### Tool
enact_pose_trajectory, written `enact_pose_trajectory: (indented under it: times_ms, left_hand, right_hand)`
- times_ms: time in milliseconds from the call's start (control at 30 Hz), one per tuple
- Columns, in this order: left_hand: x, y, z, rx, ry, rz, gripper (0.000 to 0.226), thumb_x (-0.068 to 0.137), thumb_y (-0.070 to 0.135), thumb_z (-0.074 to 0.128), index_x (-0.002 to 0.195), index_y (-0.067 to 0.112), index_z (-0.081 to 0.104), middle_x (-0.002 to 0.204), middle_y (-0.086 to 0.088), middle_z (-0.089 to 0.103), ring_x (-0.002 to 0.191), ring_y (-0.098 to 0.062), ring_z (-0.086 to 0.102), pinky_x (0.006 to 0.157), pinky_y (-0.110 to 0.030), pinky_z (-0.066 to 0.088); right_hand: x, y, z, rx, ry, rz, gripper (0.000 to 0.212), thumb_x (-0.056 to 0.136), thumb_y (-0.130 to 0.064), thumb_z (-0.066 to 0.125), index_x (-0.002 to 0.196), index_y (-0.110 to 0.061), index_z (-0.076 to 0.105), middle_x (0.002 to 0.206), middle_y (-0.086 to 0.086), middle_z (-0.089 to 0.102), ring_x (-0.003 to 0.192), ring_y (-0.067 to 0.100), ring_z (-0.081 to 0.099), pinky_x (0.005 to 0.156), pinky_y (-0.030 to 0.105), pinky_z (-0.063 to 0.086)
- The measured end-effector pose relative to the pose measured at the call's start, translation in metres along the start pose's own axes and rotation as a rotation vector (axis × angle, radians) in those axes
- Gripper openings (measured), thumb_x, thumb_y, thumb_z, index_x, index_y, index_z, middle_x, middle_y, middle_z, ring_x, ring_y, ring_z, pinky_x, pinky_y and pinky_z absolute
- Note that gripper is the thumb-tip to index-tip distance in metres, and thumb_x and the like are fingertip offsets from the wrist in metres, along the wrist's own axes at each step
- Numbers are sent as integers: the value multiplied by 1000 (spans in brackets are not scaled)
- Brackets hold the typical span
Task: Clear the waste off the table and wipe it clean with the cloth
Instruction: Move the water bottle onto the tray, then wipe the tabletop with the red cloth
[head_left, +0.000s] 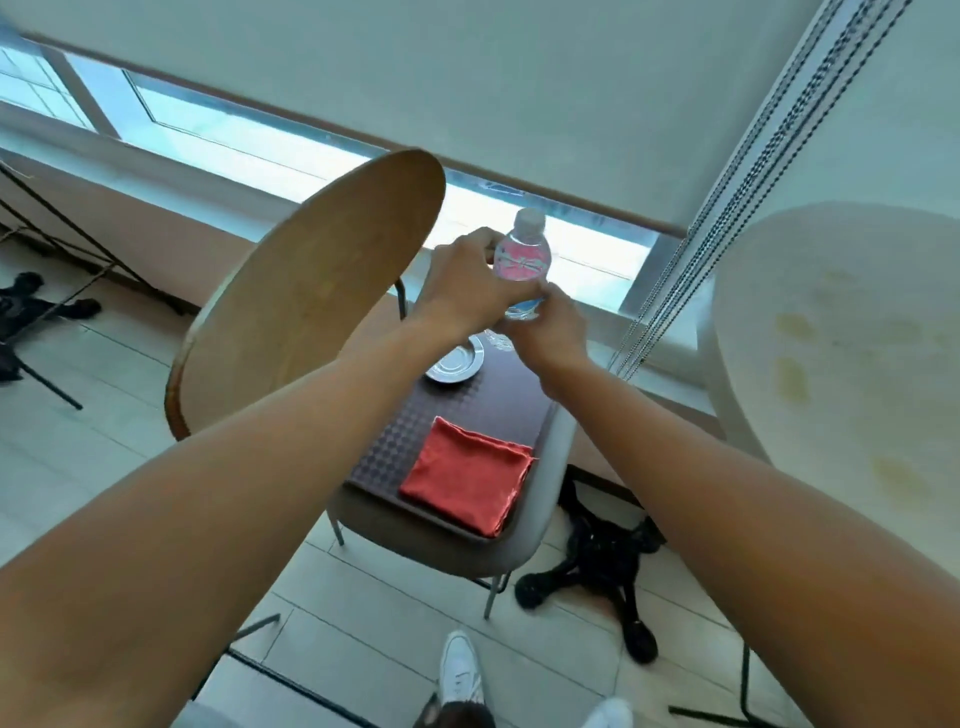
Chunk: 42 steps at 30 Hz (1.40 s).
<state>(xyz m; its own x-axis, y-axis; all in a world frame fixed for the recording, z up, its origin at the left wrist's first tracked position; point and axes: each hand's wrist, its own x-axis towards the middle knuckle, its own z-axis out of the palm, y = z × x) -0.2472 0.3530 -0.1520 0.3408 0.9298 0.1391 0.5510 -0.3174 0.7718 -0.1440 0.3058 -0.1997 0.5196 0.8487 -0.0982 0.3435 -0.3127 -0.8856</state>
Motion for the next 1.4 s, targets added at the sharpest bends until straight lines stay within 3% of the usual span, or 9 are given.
enact_pose_trajectory:
  times_ms: [33,133,300,400,533,633,900,1167,1400]
  left_hand:
    - [0,-9,7,-20,-20,-10,58,66,49,87,112,18,67,104,3,74,91,-10,69,83,-29,58]
    - [4,-37,33,-31,-75,-21,60,65,50,86,112,18,67,104,2,75,91,-11,71,82,-30,59]
    - [12,-74,74,-21,-148,-69,59,64,49,84,111,19,65,103,3,74,93,-12,69,84,-35,57]
    - [21,-97,99,-39,-168,-118,56,61,49,84,106,21,65,98,6,74,89,-10,69,83,-35,57]
    - [29,-112,117,-50,-164,-147,51,66,35,87,110,21,65,97,9,72,85,-3,63,79,-20,52]
    - [36,-120,128,-68,-173,-154,52,66,36,88,110,20,65,99,7,73,91,-8,67,84,-26,54]
    - [46,-132,142,-39,-191,-152,54,66,36,89,112,20,65,103,4,74,97,-13,68,87,-30,54]
    - [50,-136,147,-25,-189,-139,59,67,37,89,116,18,62,106,3,72,96,-11,66,83,-20,48]
    - [43,-143,139,-16,-254,-200,76,66,45,89,128,15,58,121,1,65,110,-15,61,96,-32,49]
  right_hand:
    - [2,10,4,-4,10,29,51,71,-25,86,116,-19,64,109,-1,71,100,18,65,85,33,53]
    - [11,42,16,-1,21,81,39,76,-18,83,107,-13,61,83,-13,60,75,-1,56,62,6,40]
    - [24,84,39,-77,56,124,40,76,-21,83,110,-11,64,90,-4,64,82,16,57,61,21,29]
    - [39,109,51,-82,47,196,36,74,-18,82,102,-12,60,88,-2,66,88,22,61,67,29,35]
    - [54,127,55,-78,15,244,38,79,-15,79,84,-29,44,77,-14,54,74,12,51,58,23,31]
    - [65,135,59,-92,18,240,42,77,-15,79,78,-31,40,84,-10,57,78,15,50,60,21,29]
    - [74,148,65,-48,20,254,33,79,-11,74,108,-17,59,91,-7,63,85,17,59,75,31,51]
    - [80,152,65,-37,11,278,34,82,-12,70,113,-16,58,90,-4,63,82,18,58,72,28,47]
    - [73,168,68,-2,-23,356,63,71,-21,84,125,-21,51,108,-6,63,106,19,61,92,43,54]
